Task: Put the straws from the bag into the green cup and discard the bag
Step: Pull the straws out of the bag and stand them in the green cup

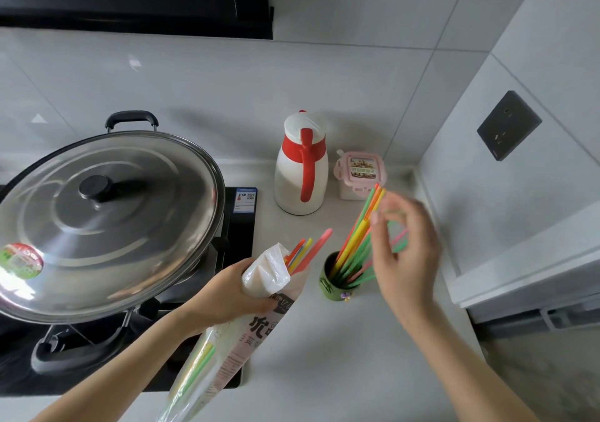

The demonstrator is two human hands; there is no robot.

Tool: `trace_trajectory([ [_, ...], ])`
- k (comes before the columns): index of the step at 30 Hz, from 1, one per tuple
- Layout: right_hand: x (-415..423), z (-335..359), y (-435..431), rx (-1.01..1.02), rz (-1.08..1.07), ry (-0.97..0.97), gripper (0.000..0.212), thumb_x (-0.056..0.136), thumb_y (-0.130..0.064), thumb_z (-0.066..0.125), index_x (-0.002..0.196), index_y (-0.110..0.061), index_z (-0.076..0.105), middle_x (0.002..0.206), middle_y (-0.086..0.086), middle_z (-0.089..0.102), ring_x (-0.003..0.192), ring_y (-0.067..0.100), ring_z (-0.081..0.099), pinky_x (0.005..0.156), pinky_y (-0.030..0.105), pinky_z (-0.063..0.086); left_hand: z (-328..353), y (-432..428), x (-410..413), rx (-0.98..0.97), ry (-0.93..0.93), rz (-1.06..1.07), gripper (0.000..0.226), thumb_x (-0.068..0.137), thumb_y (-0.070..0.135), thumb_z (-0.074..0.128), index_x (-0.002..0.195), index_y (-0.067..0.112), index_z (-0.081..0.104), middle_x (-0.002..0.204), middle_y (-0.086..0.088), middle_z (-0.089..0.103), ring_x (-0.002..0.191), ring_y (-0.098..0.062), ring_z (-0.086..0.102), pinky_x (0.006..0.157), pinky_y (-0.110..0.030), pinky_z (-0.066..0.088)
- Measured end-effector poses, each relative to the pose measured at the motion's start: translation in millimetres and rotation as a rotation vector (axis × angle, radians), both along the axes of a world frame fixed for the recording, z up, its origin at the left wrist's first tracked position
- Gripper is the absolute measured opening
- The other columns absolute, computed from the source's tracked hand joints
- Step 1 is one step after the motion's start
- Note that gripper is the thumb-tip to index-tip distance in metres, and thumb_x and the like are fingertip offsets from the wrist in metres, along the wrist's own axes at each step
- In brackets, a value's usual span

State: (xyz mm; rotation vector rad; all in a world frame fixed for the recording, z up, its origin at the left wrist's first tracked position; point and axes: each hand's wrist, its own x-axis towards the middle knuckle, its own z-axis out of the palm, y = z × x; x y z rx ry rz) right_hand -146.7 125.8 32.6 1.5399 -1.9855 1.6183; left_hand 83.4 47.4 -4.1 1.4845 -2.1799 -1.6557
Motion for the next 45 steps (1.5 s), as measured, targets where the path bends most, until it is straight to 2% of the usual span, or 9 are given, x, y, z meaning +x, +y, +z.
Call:
trace_trajectory([
  [4, 31.9, -25.3, 5.4, 0.328, 0.179, -0.679, 0.023, 0.093, -0.033, 0.055, 0.111, -0.02, 0.058, 0.103, -0.007, 0.066, 0.1, 0.008, 0.064, 0.087, 0.024, 0.049, 8.8, -1.2, 1.2, 0.039, 0.008, -0.042, 0.04, 0.07, 0.019, 0.08, 0.104, 0.026, 0.061, 0.089, 0.001, 0.075, 0.078, -0.011, 0.073, 0.073, -0.028, 0.06],
  [8, 32.3, -47.2, -19.1, 0.548, 0.324, -1.351, 0.034, 0.099, -0.034, 0.041, 0.107, -0.013, 0.065, 0.107, 0.011, 0.07, 0.099, 0.021, 0.066, 0.079, 0.027, 0.048, 14.1, -4.1, -0.9, 0.215, -0.069, -0.147, 0.031, 0.072, 0.015, 0.079, 0.099, 0.017, 0.063, 0.082, 0.001, 0.074, 0.071, -0.01, 0.072, 0.07, -0.026, 0.059],
  [13, 50.1, -80.4, -21.0, 0.693, 0.342, -1.67, 0.034, 0.098, -0.033, 0.044, 0.093, -0.007, 0.066, 0.064, 0.002, 0.067, 0.054, 0.012, 0.06, 0.057, 0.026, 0.045, 11.8, -15.1, -8.1, 0.564, -0.223, -0.202, 0.021, 0.08, 0.018, 0.072, 0.1, 0.013, 0.066, 0.085, -0.004, 0.075, 0.082, -0.021, 0.071, 0.075, -0.033, 0.058],
  [18, 66.5, -107.2, -10.6, 0.738, 0.203, -1.884, 0.04, 0.096, -0.037, 0.047, 0.104, 0.001, 0.059, 0.101, 0.021, 0.061, 0.09, 0.033, 0.058, 0.077, 0.041, 0.049, 2.2, -16.5, -7.4, 0.812, -0.417, -0.169, 0.036, 0.077, 0.024, 0.075, 0.107, 0.009, 0.063, 0.093, -0.008, 0.075, 0.094, -0.026, 0.069, 0.088, -0.039, 0.055],
  [21, 74.7, -115.0, -6.1, 0.803, 0.17, -1.963, 0.039, 0.098, -0.037, 0.042, 0.103, -0.001, 0.056, 0.097, 0.023, 0.063, 0.085, 0.032, 0.061, 0.072, 0.037, 0.052, 0.0, -14.6, -6.7, 0.921, -0.491, -0.155, 0.036, 0.075, 0.022, 0.077, 0.103, 0.006, 0.062, 0.094, -0.011, 0.074, 0.097, -0.029, 0.067, 0.091, -0.042, 0.053],
  [26, 80.1, -119.1, -0.8, 0.774, 0.145, -2.092, 0.038, 0.097, -0.034, 0.045, 0.078, -0.004, 0.055, 0.04, 0.005, 0.057, 0.045, 0.018, 0.057, 0.048, 0.025, 0.045, 2.6, -15.5, -14.7, 0.93, -0.54, -0.193, 0.036, 0.077, 0.021, 0.076, 0.106, 0.005, 0.061, 0.095, -0.011, 0.074, 0.1, -0.03, 0.066, 0.097, -0.043, 0.05],
  [33, 78.0, -128.0, -0.2, 0.597, 0.326, -2.23, 0.035, 0.082, -0.044, 0.062, 0.074, -0.01, 0.06, 0.057, 0.003, 0.066, 0.056, 0.017, 0.065, 0.052, 0.028, 0.052, 5.3, -13.2, -12.7, 0.603, -0.459, -0.251, 0.029, 0.075, 0.013, 0.077, 0.101, 0.013, 0.063, 0.086, -0.003, 0.074, 0.085, -0.021, 0.071, 0.08, -0.034, 0.056],
  [38, 60.7, -97.2, 9.8, 0.406, 0.529, -2.337, 0.071, 0.085, -0.067, 0.042, 0.101, 0.001, 0.056, 0.056, 0.0, 0.063, 0.051, 0.011, 0.064, 0.052, 0.026, 0.054, 5.6, -7.0, -1.3, 0.471, -0.302, -0.192, 0.026, 0.074, 0.005, 0.077, 0.096, 0.014, 0.064, 0.083, 0.001, 0.076, 0.081, -0.015, 0.073, 0.069, -0.024, 0.056],
  [45, 65.9, -82.5, 4.8, 0.52, 0.485, -1.642, 0.018, 0.091, -0.021, 0.058, 0.078, -0.01, 0.066, 0.089, 0.009, 0.071, 0.087, 0.021, 0.061, 0.076, 0.023, 0.051, 10.1, 2.7, -6.9, 0.267, -0.207, -0.22, 0.033, 0.071, 0.012, 0.081, 0.095, 0.023, 0.062, 0.083, 0.008, 0.07, 0.078, -0.007, 0.067, 0.069, -0.02, 0.051],
])
